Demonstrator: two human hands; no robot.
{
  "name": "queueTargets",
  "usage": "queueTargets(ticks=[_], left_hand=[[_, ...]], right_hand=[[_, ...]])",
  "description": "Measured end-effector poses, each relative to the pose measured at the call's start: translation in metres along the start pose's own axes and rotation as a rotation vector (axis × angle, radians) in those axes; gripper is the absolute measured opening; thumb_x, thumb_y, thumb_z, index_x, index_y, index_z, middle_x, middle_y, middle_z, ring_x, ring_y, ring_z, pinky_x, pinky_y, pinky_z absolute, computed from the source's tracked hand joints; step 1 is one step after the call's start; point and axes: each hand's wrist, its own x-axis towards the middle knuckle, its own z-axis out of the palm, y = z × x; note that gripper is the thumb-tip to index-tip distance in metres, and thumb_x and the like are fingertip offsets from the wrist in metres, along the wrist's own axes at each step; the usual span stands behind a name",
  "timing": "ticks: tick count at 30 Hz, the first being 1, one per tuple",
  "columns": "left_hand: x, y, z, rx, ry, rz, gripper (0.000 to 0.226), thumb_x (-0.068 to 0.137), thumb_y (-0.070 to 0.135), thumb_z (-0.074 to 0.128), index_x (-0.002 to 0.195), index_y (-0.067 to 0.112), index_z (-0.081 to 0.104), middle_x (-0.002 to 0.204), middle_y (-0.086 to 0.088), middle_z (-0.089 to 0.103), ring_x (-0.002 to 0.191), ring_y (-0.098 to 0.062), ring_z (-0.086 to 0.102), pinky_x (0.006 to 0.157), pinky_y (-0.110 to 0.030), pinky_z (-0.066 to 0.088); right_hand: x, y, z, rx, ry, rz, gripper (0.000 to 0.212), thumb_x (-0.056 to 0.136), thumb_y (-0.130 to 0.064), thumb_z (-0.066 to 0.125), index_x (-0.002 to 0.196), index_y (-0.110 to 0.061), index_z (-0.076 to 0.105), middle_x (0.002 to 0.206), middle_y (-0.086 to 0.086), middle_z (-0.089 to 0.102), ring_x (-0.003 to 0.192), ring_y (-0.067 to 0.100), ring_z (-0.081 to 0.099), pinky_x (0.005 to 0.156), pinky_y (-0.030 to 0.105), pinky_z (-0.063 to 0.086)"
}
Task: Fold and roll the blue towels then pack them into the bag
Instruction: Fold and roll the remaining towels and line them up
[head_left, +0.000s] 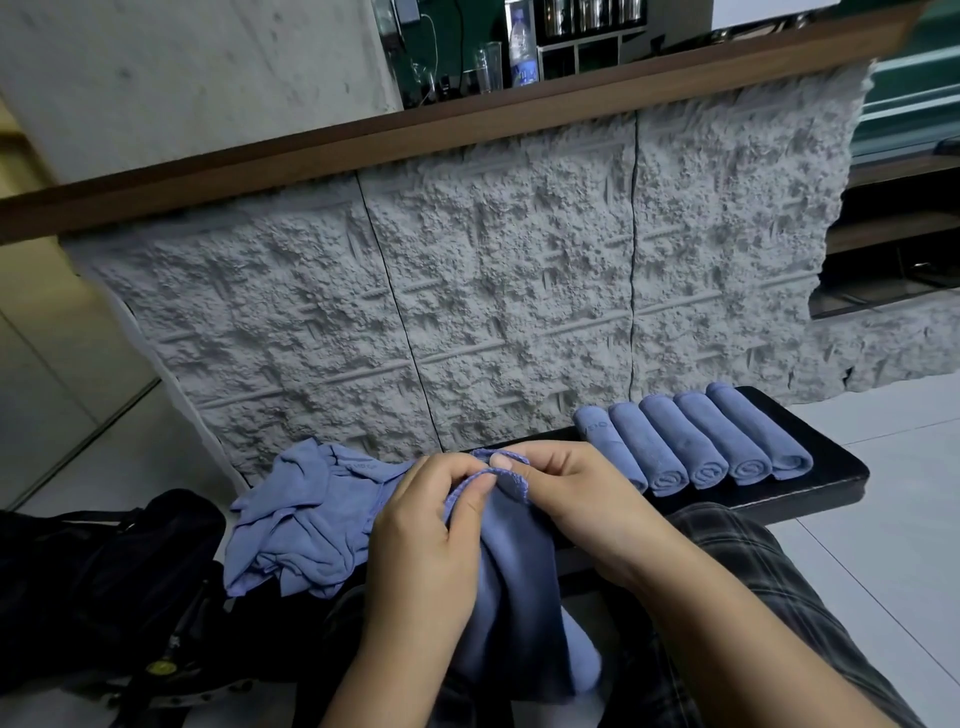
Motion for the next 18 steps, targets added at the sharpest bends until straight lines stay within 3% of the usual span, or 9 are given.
queueTargets(ticks=[4, 6, 9, 12, 14, 18], left_hand=[[-0.001, -0.002, 0.001, 0.036, -0.031, -0.09, 0.011, 0.078, 0.035, 0.071, 0.076, 0.035, 0.06, 0.082, 0.022, 0.063, 0.072, -0.001, 0.057, 0.063, -0.015, 0.04], [-0.001, -0.002, 0.001, 0.016, -0.035, -0.107, 0.012, 0.077, 0.033, 0.073, 0.079, 0.038, 0.062, 0.08, 0.024, 0.064, 0.073, 0.001, 0.058, 0.065, -0.016, 0.042], [-0.001, 0.0, 0.0, -0.027, -0.049, -0.121, 0.024, 0.078, 0.029, 0.074, 0.065, 0.045, 0.062, 0.077, 0.028, 0.065, 0.076, 0.007, 0.06, 0.067, -0.008, 0.041], [0.0, 0.001, -0.002, -0.046, -0.089, -0.123, 0.021, 0.079, 0.025, 0.073, 0.068, 0.04, 0.064, 0.076, 0.029, 0.066, 0.076, 0.009, 0.061, 0.068, -0.007, 0.041], [0.001, 0.002, -0.002, -0.035, -0.097, -0.12, 0.015, 0.08, 0.027, 0.073, 0.073, 0.038, 0.064, 0.075, 0.028, 0.066, 0.075, 0.008, 0.061, 0.067, -0.009, 0.043], [0.0, 0.002, -0.002, -0.02, -0.079, -0.122, 0.013, 0.079, 0.03, 0.071, 0.077, 0.038, 0.061, 0.074, 0.026, 0.065, 0.073, 0.004, 0.061, 0.064, -0.014, 0.043]], right_hand=[[0.0, -0.001, -0.003, -0.084, 0.037, -0.003, 0.021, 0.092, -0.015, 0.058, 0.094, 0.002, 0.071, 0.083, 0.009, 0.069, 0.075, 0.007, 0.057, 0.065, 0.014, 0.045], [-0.002, -0.005, -0.004, -0.171, -0.009, -0.017, 0.02, 0.095, -0.014, 0.054, 0.093, -0.003, 0.071, 0.084, 0.005, 0.069, 0.079, 0.007, 0.055, 0.07, 0.018, 0.044], [-0.005, -0.013, -0.007, -0.38, -0.077, -0.039, 0.022, 0.098, -0.015, 0.049, 0.102, -0.012, 0.07, 0.098, 0.005, 0.073, 0.089, 0.006, 0.059, 0.084, 0.031, 0.051], [-0.008, -0.019, -0.009, -0.556, -0.113, -0.042, 0.024, 0.1, -0.018, 0.045, 0.108, -0.017, 0.067, 0.107, 0.005, 0.071, 0.104, 0.018, 0.063, 0.095, 0.042, 0.046], [-0.009, -0.022, -0.009, -0.606, -0.126, -0.04, 0.024, 0.1, -0.018, 0.044, 0.108, -0.017, 0.066, 0.104, 0.002, 0.071, 0.104, 0.019, 0.062, 0.094, 0.039, 0.046], [-0.012, -0.027, -0.006, -0.629, -0.136, -0.05, 0.023, 0.1, -0.018, 0.043, 0.102, -0.017, 0.066, 0.087, -0.008, 0.068, 0.081, -0.001, 0.053, 0.081, 0.025, 0.045]])
